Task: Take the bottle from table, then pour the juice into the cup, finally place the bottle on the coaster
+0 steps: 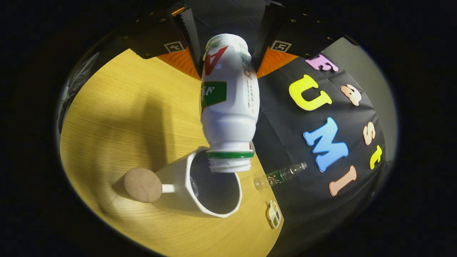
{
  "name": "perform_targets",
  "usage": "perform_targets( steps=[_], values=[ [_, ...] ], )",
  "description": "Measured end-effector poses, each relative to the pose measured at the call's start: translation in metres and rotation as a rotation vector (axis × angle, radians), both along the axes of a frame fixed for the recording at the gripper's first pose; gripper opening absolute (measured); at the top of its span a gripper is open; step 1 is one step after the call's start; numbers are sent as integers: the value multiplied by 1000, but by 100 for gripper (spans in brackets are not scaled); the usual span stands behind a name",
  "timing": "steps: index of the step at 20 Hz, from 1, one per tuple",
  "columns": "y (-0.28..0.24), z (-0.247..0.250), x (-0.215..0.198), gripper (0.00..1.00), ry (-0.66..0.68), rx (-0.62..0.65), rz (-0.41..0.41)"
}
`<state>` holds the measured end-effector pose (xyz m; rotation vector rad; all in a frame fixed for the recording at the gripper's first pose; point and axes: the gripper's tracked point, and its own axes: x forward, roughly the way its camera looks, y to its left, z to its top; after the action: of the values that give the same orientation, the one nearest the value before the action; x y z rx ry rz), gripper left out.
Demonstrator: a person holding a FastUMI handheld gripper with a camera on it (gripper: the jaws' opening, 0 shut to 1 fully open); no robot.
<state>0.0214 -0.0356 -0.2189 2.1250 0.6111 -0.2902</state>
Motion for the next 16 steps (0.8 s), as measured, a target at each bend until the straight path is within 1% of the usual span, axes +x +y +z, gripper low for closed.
perform_targets(
  steps=[7,12,14,16],
  values=[
    [-4,3,-2,72,4,2,0],
    [-2,-3,-7,72,2,-66,38],
    [-2,-2,-8,72,-6,-86,41],
    [0,-4,-12,72,-14,-134,57]
  ],
)
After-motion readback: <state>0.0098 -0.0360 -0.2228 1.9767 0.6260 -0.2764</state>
